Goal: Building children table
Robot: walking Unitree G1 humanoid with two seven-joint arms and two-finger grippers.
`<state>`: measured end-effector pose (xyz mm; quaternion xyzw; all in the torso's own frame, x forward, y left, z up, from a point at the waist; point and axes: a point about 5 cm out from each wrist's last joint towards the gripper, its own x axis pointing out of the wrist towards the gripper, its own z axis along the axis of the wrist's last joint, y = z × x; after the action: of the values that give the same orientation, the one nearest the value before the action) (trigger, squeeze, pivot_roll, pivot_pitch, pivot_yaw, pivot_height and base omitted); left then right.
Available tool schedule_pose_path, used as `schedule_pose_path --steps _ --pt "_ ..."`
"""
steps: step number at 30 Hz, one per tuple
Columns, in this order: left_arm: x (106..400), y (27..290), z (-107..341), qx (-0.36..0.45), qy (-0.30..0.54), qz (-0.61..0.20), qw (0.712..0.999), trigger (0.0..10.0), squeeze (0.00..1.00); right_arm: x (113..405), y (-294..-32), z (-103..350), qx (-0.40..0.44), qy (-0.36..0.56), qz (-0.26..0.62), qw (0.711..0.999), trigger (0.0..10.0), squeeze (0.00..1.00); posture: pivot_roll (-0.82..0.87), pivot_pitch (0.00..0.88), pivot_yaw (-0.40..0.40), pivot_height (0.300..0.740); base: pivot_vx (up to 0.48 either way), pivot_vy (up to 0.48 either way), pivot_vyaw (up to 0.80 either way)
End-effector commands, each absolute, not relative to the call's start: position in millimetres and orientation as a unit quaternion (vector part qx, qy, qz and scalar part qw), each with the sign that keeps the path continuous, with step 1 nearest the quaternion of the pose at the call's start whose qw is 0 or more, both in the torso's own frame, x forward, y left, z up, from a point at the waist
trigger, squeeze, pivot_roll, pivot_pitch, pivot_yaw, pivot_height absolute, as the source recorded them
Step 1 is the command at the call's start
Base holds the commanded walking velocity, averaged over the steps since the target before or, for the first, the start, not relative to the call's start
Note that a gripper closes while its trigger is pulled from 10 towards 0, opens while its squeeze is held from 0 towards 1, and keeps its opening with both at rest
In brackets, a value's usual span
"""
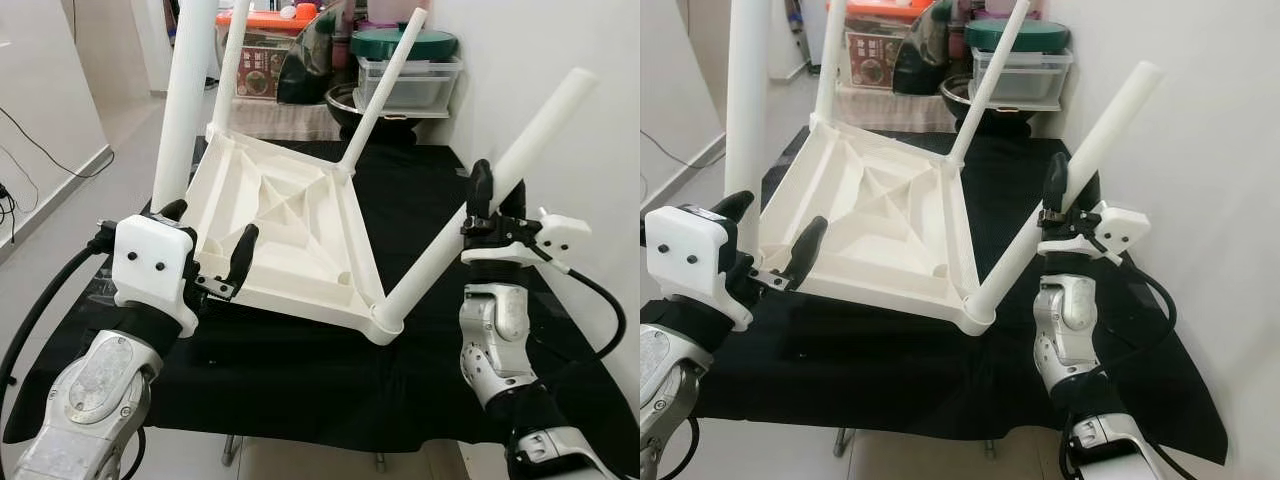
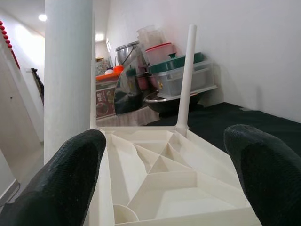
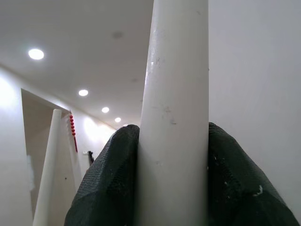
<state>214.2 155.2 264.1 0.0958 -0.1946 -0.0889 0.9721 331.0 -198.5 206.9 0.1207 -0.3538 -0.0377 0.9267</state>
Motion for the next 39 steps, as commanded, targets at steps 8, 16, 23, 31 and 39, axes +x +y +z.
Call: schedule_pose_path --steps 8,16,23,31,39 --pt "218.6 181.4 219.5 0.091 -0.116 0.035 0.988 10.0 0.0 304.6 -199.4 112.0 -0.044 0.126 0.013 0.991 10.0 1.0 0.02 0.0 0.0 0.74 0.0 0.0 0.0" --pt "221.3 184.4 219.1 0.09 -0.119 0.044 0.988 10.0 0.0 310.7 -196.7 132.7 -0.066 0.062 0.022 0.996 10.0 0.0 0.02 0.0 0.0 0.74 0.0 0.0 0.0" --pt "221.0 183.5 216.5 0.09 -0.124 0.039 0.987 10.0 0.0 299.6 -191.7 141.6 -0.055 0.032 0.051 0.997 10.0 1.0 0.02 0.0 0.0 0.74 0.0 0.0 0.0" --pt "214.6 171.5 202.6 0.102 -0.113 -0.016 0.988 10.0 0.0 274.3 -172.7 136.0 -0.074 0.029 0.107 0.991 10.0 1.0 0.02 0.0 0.0 0.74 0.0 0.0 0.0" --pt "202.4 163.9 185.7 0.108 -0.085 -0.045 0.989 10.0 0.0 252.3 -156.8 132.4 -0.085 0.018 0.143 0.986 10.0 0.64 0.02 0.248 -0.037 0.74 0.0 0.0 0.0"
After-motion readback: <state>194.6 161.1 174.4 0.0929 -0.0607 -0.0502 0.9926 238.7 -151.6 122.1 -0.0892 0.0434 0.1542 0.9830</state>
